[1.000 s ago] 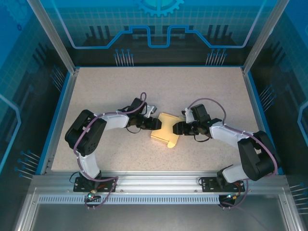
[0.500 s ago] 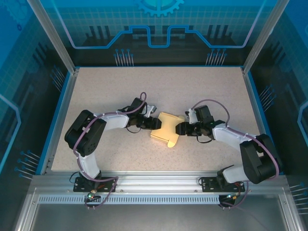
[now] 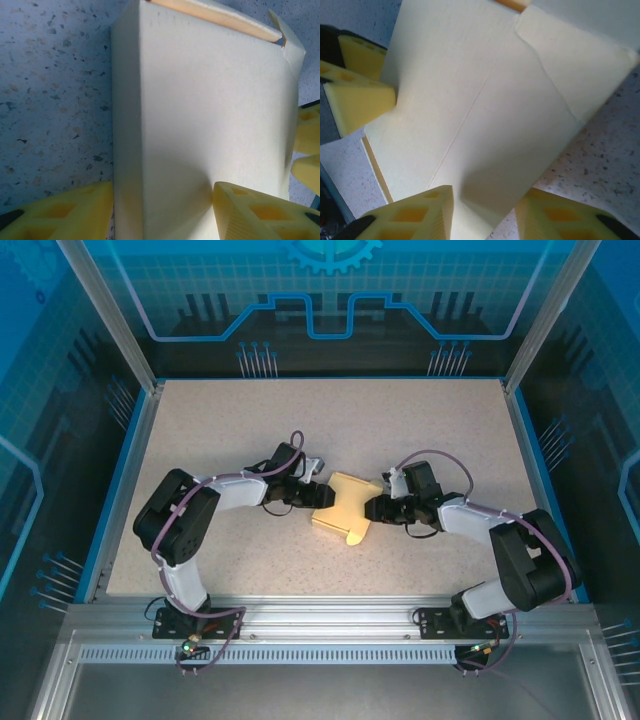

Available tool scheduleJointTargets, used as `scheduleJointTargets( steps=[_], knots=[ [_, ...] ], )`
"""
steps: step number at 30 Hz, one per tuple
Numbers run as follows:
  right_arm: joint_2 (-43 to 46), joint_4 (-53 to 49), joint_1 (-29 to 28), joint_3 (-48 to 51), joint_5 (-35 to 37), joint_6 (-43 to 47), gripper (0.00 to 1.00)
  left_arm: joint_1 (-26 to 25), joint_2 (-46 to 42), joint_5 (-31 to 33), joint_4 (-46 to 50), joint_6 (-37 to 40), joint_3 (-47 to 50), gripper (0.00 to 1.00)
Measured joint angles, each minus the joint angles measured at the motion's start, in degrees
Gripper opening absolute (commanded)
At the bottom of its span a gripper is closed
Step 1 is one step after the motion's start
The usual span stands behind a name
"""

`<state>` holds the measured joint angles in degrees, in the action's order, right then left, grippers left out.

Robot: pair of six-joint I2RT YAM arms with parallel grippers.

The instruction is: Fold the paper box

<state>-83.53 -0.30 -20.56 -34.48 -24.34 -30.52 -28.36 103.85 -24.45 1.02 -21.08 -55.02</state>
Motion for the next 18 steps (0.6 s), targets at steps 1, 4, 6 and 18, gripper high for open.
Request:
scheduleJointTargets(
  steps=[1,4,6,18],
  knots=[
    [0.0,0.0,0.0,0.0,0.0,-0.2,0.31,0.0,-0.1,0.2,0.0,0.0,0.0,0.6],
    [0.0,0.7,0.0,0.0,0.1,-0.6,0.25,0.0,-0.8,0.9,0.2,0.0,0.0,0.62],
    [0.0,1.1,0.0,0.0,0.0,-0.8,0.22,0.0,-1.7,1.3,0.2,0.0,0.2,0.62],
    [-0.1,2.5,0.0,0.4,0.0,-1.7,0.19,0.1,-3.5,2.6,0.2,0.0,0.9,0.48]
  ],
)
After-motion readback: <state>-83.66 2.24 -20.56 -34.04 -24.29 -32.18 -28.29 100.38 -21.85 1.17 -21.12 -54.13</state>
